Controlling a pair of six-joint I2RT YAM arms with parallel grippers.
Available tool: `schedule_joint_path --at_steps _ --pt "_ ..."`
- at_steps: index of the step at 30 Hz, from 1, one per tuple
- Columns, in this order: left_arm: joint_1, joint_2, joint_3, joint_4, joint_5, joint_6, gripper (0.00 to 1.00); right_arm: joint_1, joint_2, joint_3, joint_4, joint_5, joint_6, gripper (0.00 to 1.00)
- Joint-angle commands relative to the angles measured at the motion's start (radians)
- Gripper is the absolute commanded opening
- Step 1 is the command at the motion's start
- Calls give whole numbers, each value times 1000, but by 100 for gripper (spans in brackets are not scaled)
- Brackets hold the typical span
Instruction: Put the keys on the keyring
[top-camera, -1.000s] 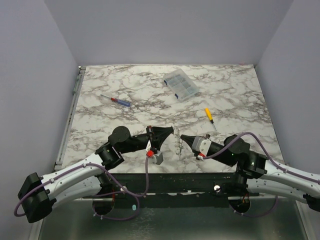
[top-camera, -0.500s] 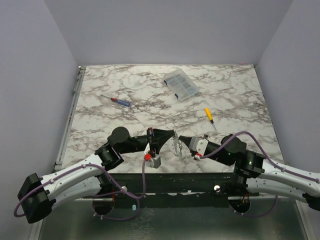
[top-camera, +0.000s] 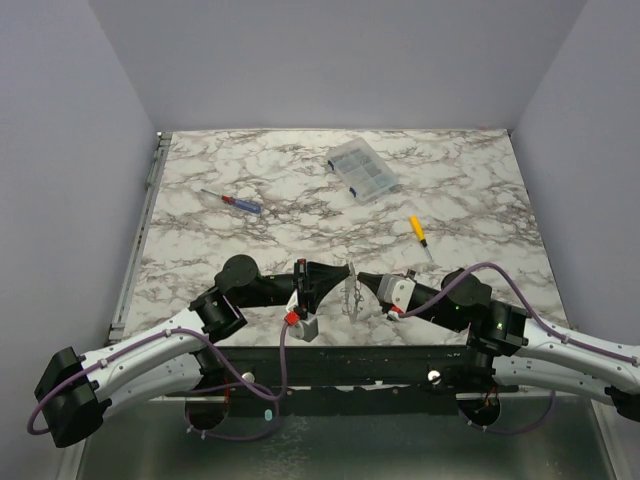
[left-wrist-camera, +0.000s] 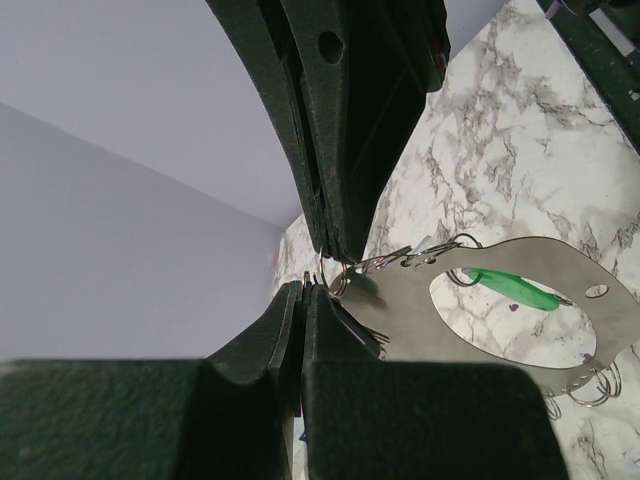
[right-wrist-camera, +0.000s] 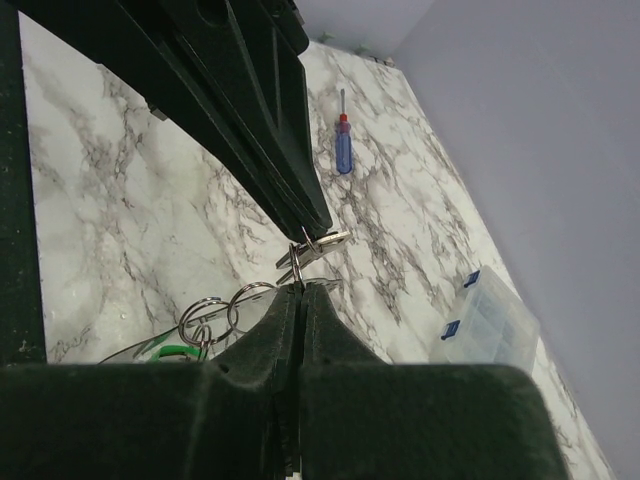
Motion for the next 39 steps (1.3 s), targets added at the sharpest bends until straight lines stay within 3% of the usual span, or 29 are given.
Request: schedule_joint_path --at_steps 1,22,39 --pt "1 -11 -12 17 59 1 0 6 -2 -4 47 8 7 1" --pt "-3 -24 -21 -12 73 34 0 6 -1 1 43 -5 17 1" --pt "-24 -34 -26 -137 50 196 0 5 4 -3 43 2 19 1"
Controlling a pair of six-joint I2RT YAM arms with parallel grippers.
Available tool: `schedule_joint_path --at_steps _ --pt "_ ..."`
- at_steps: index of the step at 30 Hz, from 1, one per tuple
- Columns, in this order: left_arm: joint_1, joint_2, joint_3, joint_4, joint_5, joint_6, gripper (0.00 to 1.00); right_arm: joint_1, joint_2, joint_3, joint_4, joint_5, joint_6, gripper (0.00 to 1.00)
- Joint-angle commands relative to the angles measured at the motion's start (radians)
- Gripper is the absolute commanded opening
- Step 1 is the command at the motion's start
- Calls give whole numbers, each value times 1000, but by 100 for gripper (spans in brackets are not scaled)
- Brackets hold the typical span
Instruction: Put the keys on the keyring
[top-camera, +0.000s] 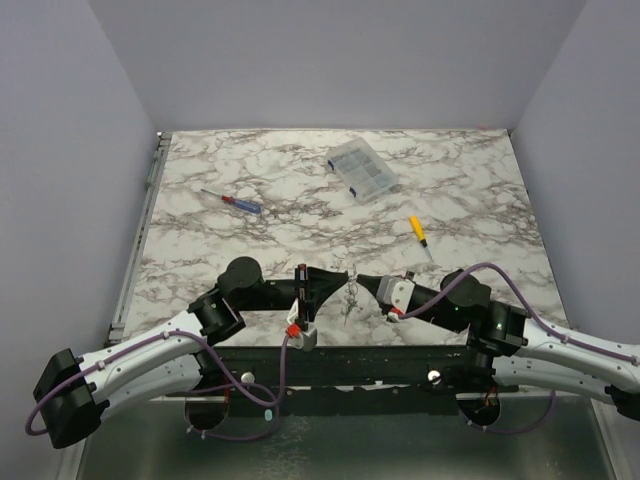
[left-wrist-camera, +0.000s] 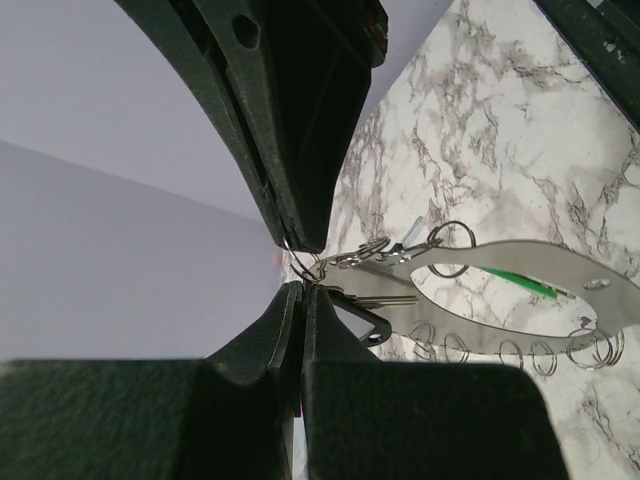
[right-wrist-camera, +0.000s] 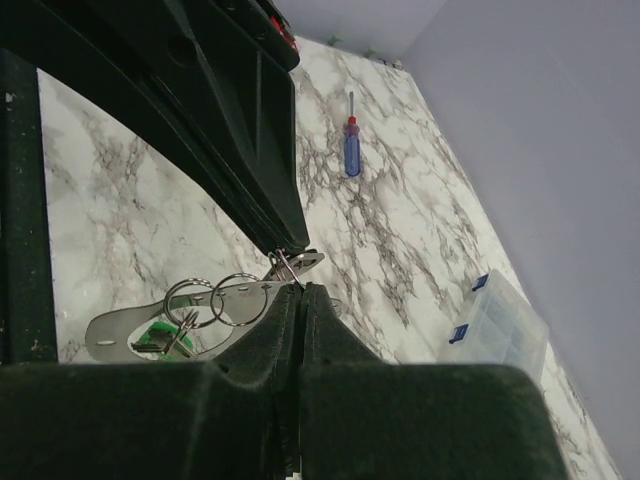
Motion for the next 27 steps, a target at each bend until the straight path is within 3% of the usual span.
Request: schedule_joint_path --at_steps 1,18,27 --pt "-14 -15 -13 -61 29 67 0 5 4 -1 44 2 12 1" --pt "-20 -21 -12 -65 -12 70 0 6 13 3 38 -2 12 1" --pt "-19 -36 -21 -63 -34 68 26 5 10 3 39 -1 14 1"
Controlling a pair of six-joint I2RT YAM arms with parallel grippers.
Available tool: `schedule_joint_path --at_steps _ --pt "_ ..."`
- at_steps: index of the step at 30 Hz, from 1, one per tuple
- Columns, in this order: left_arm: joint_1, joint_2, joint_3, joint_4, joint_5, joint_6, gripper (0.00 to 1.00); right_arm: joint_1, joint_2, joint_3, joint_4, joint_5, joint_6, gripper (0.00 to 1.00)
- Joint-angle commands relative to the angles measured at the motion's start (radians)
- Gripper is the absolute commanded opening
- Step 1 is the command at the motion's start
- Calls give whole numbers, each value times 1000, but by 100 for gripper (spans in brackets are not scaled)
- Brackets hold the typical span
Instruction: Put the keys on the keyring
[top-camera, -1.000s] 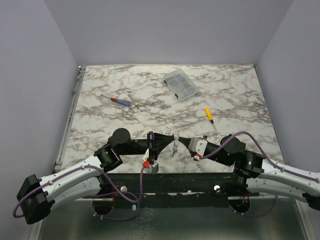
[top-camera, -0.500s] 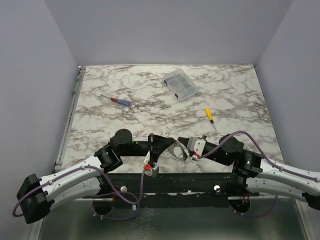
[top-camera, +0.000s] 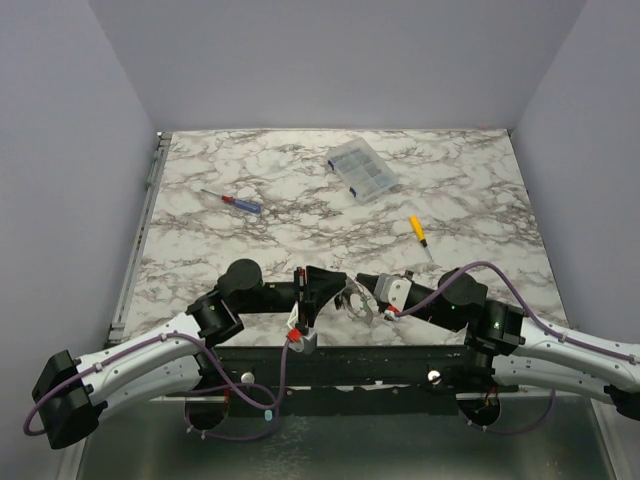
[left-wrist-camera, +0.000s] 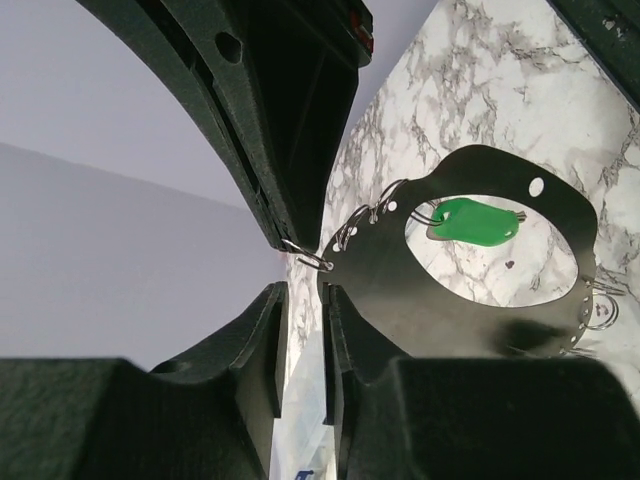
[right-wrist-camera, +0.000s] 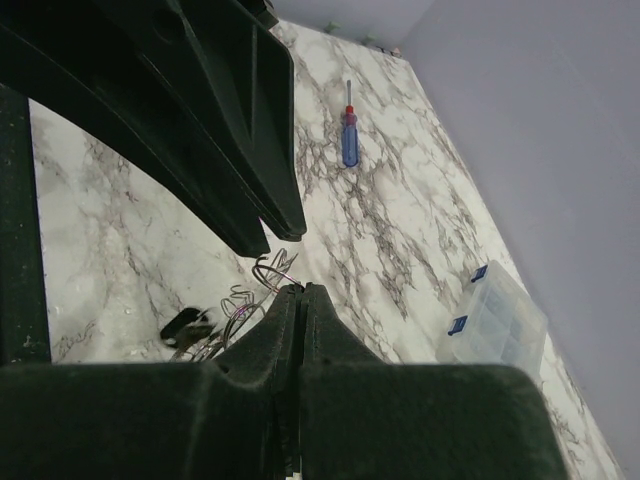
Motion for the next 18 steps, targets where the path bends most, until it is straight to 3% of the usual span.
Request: schedule_joint_path --at_steps 1,9,14,18 --pt "-4 -18 -16 -14 -10 8 28 5 -9 4 40 1 14 1" --pt "-5 -32 -27 3 -66 -42 33 5 -12 2 50 35 14 1" --pt "-4 -35 -44 84 -222 -219 35 5 -3 5 74 117 0 1" --pt "-5 -61 -16 102 -389 -478 36 6 -6 12 88 189 -1 1"
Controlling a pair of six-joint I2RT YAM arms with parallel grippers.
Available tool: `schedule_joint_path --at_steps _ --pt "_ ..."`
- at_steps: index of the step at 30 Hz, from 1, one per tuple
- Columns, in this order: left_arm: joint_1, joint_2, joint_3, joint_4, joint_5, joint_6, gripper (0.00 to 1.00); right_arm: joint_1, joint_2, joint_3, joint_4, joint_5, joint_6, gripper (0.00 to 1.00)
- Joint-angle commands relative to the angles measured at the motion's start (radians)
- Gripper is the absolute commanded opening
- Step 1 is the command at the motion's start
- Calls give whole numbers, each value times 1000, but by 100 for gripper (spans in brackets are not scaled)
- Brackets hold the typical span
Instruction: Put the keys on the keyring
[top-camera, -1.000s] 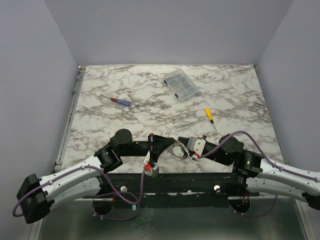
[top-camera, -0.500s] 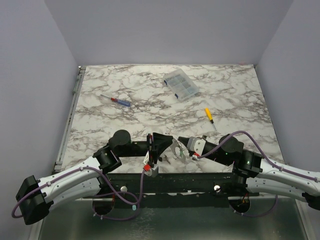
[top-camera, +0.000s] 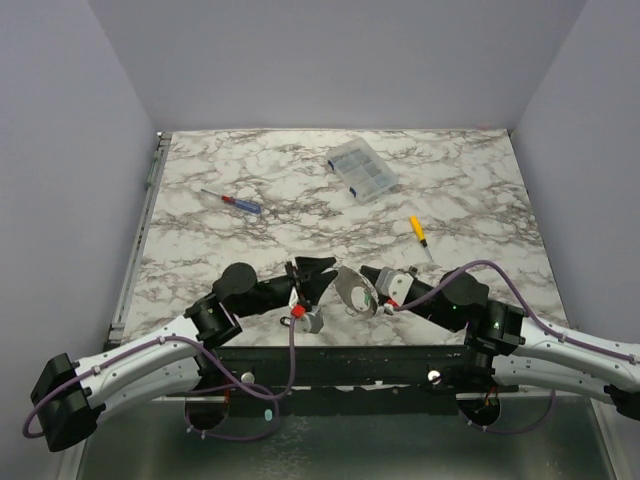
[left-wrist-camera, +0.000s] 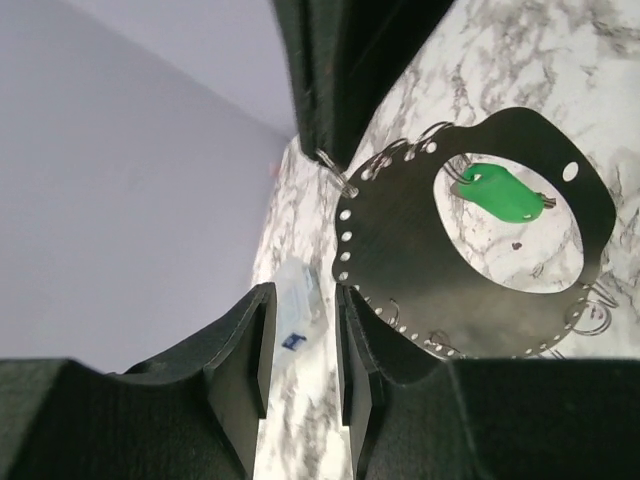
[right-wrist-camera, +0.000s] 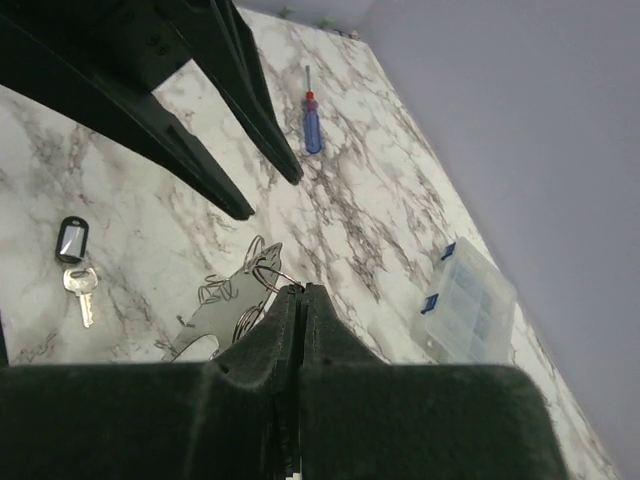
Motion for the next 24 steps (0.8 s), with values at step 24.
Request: schedule_joint_path --at_steps 24 --pt "-2 216 391 -951 -653 -1729 36 6 -39 24 126 252 4 1"
